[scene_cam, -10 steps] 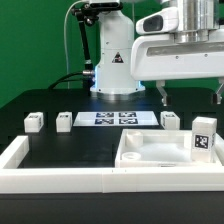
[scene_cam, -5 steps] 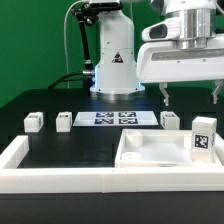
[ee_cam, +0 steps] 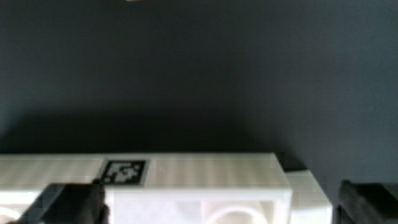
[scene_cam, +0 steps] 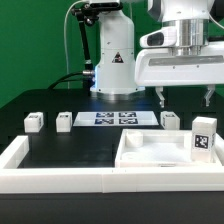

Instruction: Assemble square table

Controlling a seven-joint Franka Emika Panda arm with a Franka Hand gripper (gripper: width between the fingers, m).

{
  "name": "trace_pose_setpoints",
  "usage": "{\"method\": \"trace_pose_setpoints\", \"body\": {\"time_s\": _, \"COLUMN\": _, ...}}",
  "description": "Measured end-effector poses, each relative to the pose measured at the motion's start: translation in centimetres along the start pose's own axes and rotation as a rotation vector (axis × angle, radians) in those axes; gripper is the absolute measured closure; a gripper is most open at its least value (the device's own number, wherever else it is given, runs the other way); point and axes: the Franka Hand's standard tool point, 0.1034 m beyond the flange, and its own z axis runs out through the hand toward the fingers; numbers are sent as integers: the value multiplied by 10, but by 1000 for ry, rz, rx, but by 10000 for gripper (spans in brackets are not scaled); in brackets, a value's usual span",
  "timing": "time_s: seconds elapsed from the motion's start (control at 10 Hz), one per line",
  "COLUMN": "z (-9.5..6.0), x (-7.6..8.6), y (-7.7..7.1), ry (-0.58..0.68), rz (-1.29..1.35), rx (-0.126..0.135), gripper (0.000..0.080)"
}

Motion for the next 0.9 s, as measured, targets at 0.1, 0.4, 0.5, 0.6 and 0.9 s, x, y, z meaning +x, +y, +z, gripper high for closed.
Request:
{"method": "trace_pose_setpoints", "body": {"time_s": 0.1, "z": 1, "x": -3, "y": 0, "ry": -4, "rz": -2, "rx": -1, "gripper": 151}}
{"method": "trace_pose_setpoints", "body": {"time_s": 0.4, "z": 4, "x": -19, "y": 2, "ry": -24, "rz": -10, "rx": -8, "gripper": 151}}
{"method": "trace_pose_setpoints", "body": {"time_s": 0.5, "z": 4, "x": -20, "y": 3, "ry": -27, "rz": -9, "rx": -8, "gripper": 151}}
{"method": "trace_pose_setpoints", "body": {"time_s": 0.6, "z": 5, "x": -21, "y": 4, "ry": -53, "rz": -9, "rx": -11, "gripper": 151}}
{"method": "trace_pose_setpoints", "body": {"time_s": 0.9, "z": 5, "x": -30, "y": 9, "ry": -177, "rz": -105, "rx": -8, "gripper": 151}}
